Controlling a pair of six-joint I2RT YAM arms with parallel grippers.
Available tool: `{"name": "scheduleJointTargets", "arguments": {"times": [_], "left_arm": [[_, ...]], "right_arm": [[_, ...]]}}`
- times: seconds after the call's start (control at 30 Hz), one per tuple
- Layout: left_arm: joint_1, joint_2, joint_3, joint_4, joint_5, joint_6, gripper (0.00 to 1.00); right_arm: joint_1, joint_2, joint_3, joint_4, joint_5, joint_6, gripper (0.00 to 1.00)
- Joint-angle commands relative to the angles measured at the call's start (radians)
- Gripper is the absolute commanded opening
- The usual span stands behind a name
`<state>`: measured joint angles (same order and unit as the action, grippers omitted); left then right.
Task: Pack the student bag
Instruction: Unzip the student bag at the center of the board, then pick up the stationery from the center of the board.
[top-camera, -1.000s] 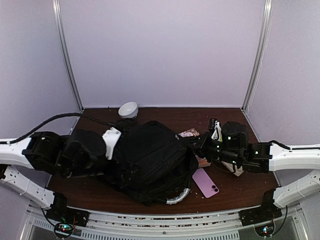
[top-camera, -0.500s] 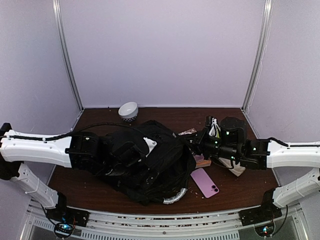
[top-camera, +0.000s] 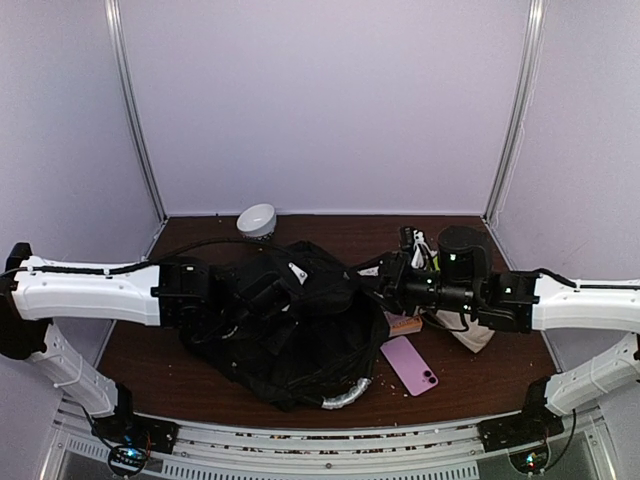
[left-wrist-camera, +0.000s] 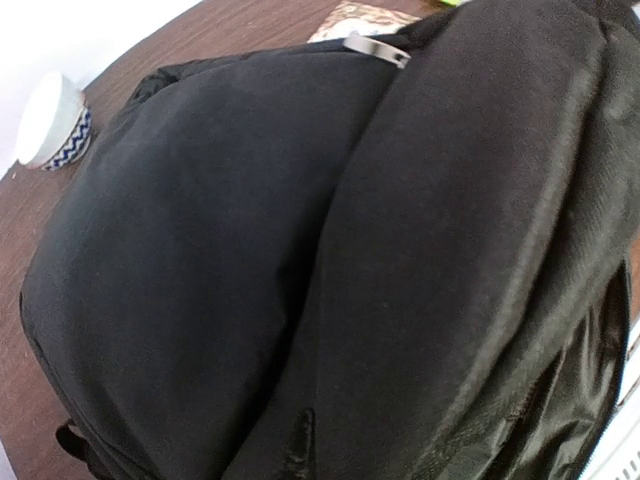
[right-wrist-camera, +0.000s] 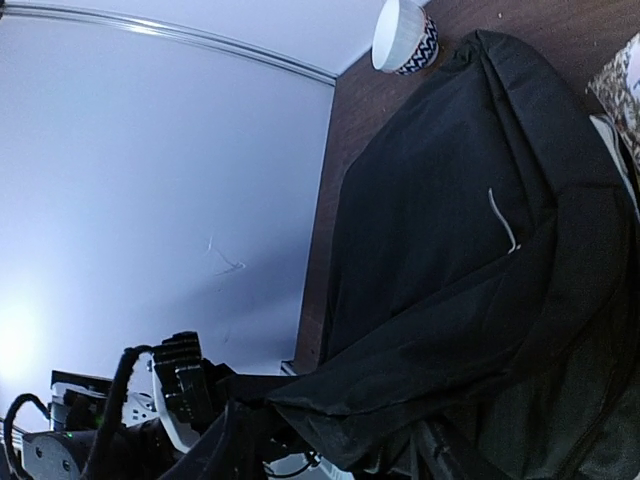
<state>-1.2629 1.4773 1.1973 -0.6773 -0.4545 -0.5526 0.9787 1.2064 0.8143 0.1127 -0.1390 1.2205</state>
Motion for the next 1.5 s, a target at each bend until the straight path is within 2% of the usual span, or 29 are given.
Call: {"name": "scheduleJointTargets", "arguments": {"times": [0.0, 0.13, 0.27, 0.4, 0.63, 0.73, 0.97, 1.2, 1.3, 1.47], "left_arm": [[0.042, -0.074, -0.056, -0.040, -0.058, -0.121, 0.00], [0.072, -0.152, -0.127, -0.086, -0.080, -0.218, 0.00], [0.100, -0.226, -0.181, -0.134, -0.107, -0.329, 0.00], [0.139, -0.258, -0.221, -0.095, -0.089, -0.401, 0.00], [0.153, -0.278, -0.188, -0.087, -0.128, -0.466, 0.00], [0.158, -0.292, -0.185, -0.074, -0.128, -0.487, 0.00], [0.159, -0.355, -0.236, 0.000, -0.103, -0.552, 0.00], [0.160, -0.330, -0.248, 0.087, -0.090, -0.582, 0.00], [0.170, -0.279, -0.213, 0.102, -0.073, -0.565, 0.00], [0.222, -0.236, -0.179, 0.129, -0.025, -0.523, 0.00]], "right_arm": [[-0.024, -0.050, -0.016, -0.014, -0.005, -0.092, 0.57], [-0.026, -0.083, -0.064, -0.069, 0.035, -0.171, 0.60], [-0.028, -0.080, -0.136, -0.038, 0.072, -0.195, 0.61], [-0.027, 0.048, -0.118, 0.046, 0.019, -0.195, 0.61], [-0.009, 0.268, -0.016, 0.132, -0.081, -0.153, 0.58], [-0.003, 0.371, 0.044, 0.126, -0.140, -0.166, 0.55], [-0.001, 0.529, 0.174, 0.165, -0.173, -0.176, 0.37], [0.002, 0.679, 0.423, 0.125, -0.219, -0.212, 0.30], [-0.004, 0.676, 0.464, 0.063, -0.200, -0.271, 0.34], [-0.033, 0.530, 0.405, -0.077, -0.085, -0.403, 0.51]]}}
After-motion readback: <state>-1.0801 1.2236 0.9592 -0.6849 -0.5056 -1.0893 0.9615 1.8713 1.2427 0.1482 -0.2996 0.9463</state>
